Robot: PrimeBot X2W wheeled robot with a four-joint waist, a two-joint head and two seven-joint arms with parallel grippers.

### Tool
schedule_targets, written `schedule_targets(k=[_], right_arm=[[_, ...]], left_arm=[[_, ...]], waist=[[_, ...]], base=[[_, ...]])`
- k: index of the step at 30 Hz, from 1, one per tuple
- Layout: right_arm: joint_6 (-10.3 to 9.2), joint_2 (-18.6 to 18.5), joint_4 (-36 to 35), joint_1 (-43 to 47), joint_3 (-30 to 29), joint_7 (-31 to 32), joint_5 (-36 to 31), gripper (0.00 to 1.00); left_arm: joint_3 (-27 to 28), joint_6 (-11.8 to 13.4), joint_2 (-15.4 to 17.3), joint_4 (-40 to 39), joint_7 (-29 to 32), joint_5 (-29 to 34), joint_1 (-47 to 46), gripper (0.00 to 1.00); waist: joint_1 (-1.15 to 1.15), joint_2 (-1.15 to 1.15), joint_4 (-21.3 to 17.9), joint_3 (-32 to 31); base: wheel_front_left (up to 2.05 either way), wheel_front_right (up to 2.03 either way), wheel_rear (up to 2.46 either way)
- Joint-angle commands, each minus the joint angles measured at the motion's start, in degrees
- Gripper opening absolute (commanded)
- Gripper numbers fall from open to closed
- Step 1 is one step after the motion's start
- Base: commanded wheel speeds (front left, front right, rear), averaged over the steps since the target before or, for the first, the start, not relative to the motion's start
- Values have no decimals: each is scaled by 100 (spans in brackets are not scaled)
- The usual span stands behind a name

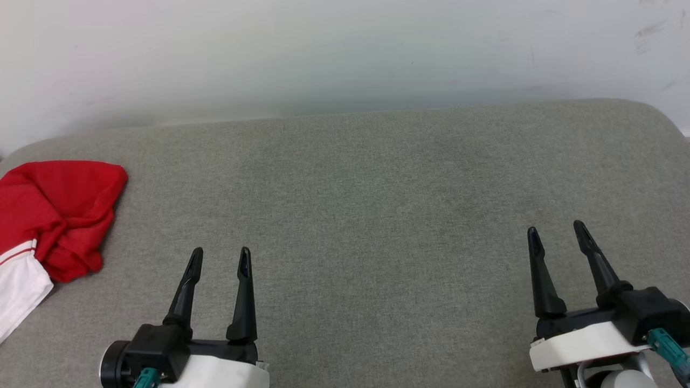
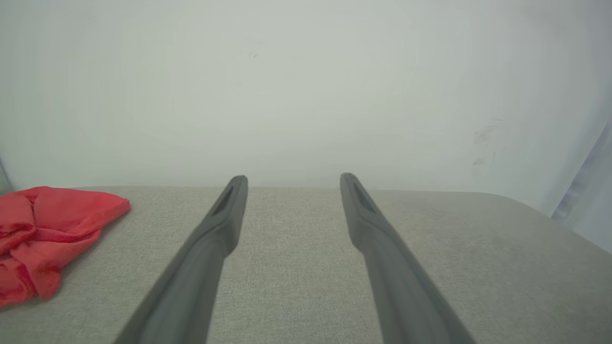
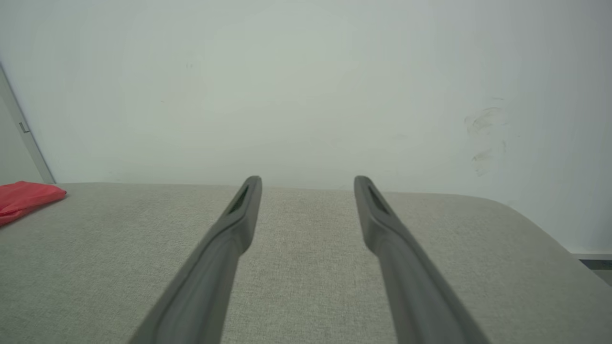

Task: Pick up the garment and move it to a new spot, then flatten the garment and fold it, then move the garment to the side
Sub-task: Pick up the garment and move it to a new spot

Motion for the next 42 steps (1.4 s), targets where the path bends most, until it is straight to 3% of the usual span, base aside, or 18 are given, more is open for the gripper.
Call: schedule_targets(k=[1,15,28,42], right_arm=[[-2,5,-15,33,15,-39,-106,100],[-2,5,-23,88,93,-53,-92,100],[-2,6,-46,227,443,-53,-93,100],[-2,5,-9,302,760,-53,-12,100]], left_arm=[[-7,-9,-10,-37,-27,85,54,100],[135,-32,-9,152,-48,53,75,100],[498,29,-11,249,-48,85,76,100],[587,-118,-10,40,-48,83,350,100]], waist=[[0,0,1,-1],[0,0,276,-40],[0,0,1395,-67],[0,0,2373,-267]], base=[[0,0,0],[0,0,0],[0,0,0],[0,0,0]])
